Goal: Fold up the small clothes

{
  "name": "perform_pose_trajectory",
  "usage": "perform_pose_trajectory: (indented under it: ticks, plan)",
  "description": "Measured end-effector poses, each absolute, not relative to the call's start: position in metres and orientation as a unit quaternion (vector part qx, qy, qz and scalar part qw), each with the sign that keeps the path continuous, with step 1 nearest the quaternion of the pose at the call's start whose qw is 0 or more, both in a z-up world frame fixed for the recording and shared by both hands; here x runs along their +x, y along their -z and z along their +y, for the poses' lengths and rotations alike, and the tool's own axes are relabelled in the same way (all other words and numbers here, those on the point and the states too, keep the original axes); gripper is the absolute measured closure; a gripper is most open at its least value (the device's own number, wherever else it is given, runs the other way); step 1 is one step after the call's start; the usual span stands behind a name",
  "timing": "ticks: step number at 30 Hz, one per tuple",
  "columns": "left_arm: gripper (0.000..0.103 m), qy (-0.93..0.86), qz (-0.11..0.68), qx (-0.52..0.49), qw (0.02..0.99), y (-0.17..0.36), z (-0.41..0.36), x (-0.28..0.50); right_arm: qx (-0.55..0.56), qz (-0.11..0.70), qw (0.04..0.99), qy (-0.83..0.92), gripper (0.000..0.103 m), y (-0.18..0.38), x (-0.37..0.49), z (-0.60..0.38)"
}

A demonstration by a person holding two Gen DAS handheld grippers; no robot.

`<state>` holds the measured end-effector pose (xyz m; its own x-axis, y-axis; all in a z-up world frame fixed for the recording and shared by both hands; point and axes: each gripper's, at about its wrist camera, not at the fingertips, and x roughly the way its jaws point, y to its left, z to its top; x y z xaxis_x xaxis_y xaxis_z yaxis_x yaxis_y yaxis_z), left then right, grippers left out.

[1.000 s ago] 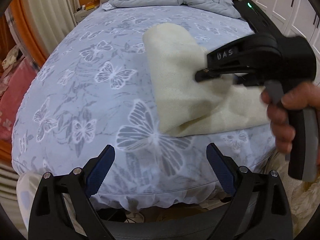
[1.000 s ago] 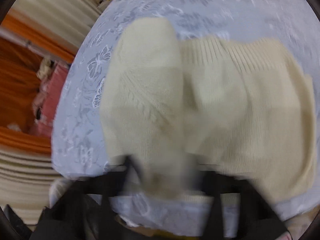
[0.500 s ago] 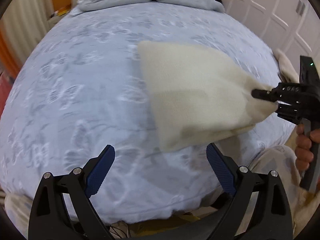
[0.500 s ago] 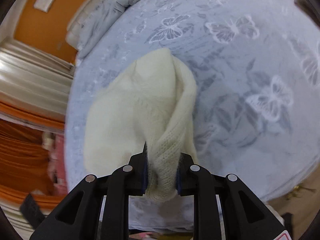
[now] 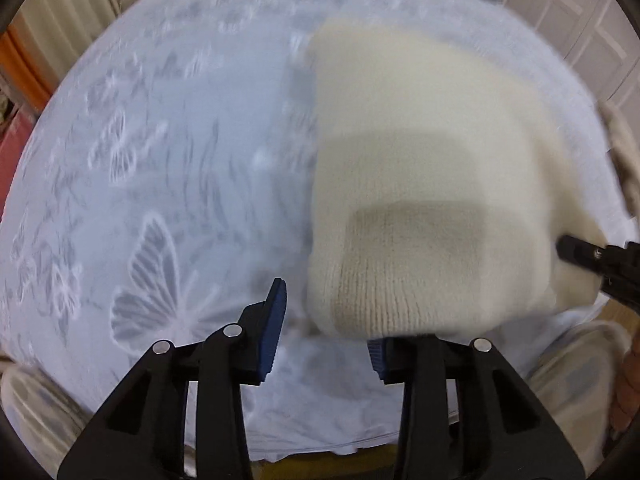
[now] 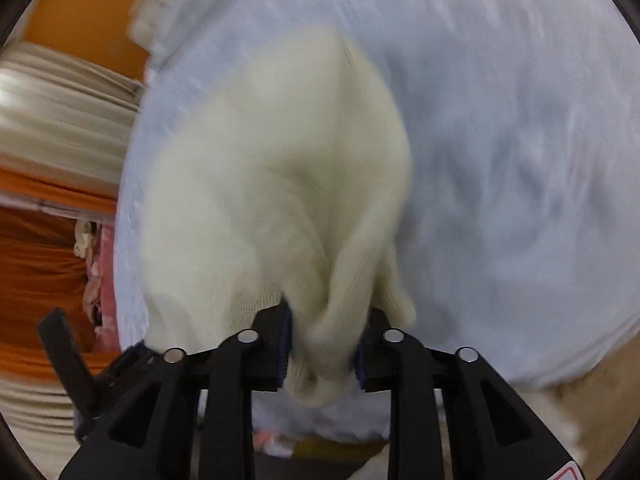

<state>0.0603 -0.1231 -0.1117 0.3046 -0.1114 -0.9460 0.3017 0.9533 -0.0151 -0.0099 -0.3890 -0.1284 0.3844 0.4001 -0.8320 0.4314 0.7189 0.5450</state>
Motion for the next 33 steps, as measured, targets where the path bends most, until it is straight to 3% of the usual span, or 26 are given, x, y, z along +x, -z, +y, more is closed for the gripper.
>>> perform_pose_trajectory:
  ticks: [3,6,7,9,11,12,13,15,16,20,23,25,26,29,31,33]
  plan:
    - [0.058,0.141,0.557,0.101,0.812,0.101,-0.122,0.049,0.334,0.532,0.777,0.050,0.049,0.093,-0.016,-0.390]
    - [0.046,0.165,0.529,0.096,0.827,0.074,-0.113,0.034,0.276,0.497,0.817,0.093,0.041,0.052,-0.017,-0.390]
    - [0.044,0.169,0.523,0.094,0.830,0.068,-0.109,0.031,0.269,0.489,0.825,0.086,0.031,0.045,-0.011,-0.389]
    - [0.034,0.174,0.518,0.077,0.834,0.060,-0.101,0.026,0.258,0.484,0.832,0.078,0.019,0.045,0.007,-0.391]
    - [0.033,0.173,0.517,0.063,0.836,0.054,-0.095,0.025,0.268,0.502,0.820,0.056,0.016,0.068,0.039,-0.393]
    - [0.032,0.174,0.516,0.056,0.837,0.049,-0.092,0.024,0.280,0.517,0.807,0.049,0.019,0.080,0.047,-0.394]
    - [0.032,0.176,0.514,0.053,0.838,0.047,-0.091,0.025,0.297,0.534,0.790,0.047,0.046,0.096,0.059,-0.394]
    - [0.030,0.176,0.508,0.056,0.841,0.038,-0.090,0.026,0.294,0.546,0.783,0.044,0.078,0.105,0.075,-0.387]
    - [0.029,0.178,0.504,0.055,0.843,0.033,-0.088,0.026,0.272,0.521,0.808,0.037,0.085,0.084,0.077,-0.382]
    - [0.021,0.179,0.485,0.033,0.855,0.017,-0.083,0.033,0.250,0.434,0.865,-0.018,0.085,0.020,0.067,-0.375]
    - [0.021,0.177,0.489,0.032,0.853,0.023,-0.089,0.042,0.211,0.465,0.860,-0.004,0.085,0.047,0.079,-0.376]
    - [0.021,0.173,0.498,0.036,0.849,0.032,-0.097,0.048,0.206,0.545,0.813,0.025,0.078,0.110,0.092,-0.388]
    - [0.021,0.170,0.502,0.034,0.847,0.036,-0.101,0.051,0.245,0.532,0.810,0.019,0.077,0.123,0.088,-0.400]
    - [0.019,0.182,0.518,0.018,0.836,0.043,-0.105,0.060,0.328,0.489,0.808,0.032,0.060,0.095,0.068,-0.423]
    - [0.015,0.191,0.531,-0.010,0.826,0.048,-0.104,0.070,0.325,0.464,0.823,0.037,0.026,0.077,0.051,-0.427]
    - [0.011,0.193,0.537,-0.033,0.821,0.052,-0.107,0.080,0.321,0.460,0.826,0.054,0.015,0.070,0.031,-0.430]
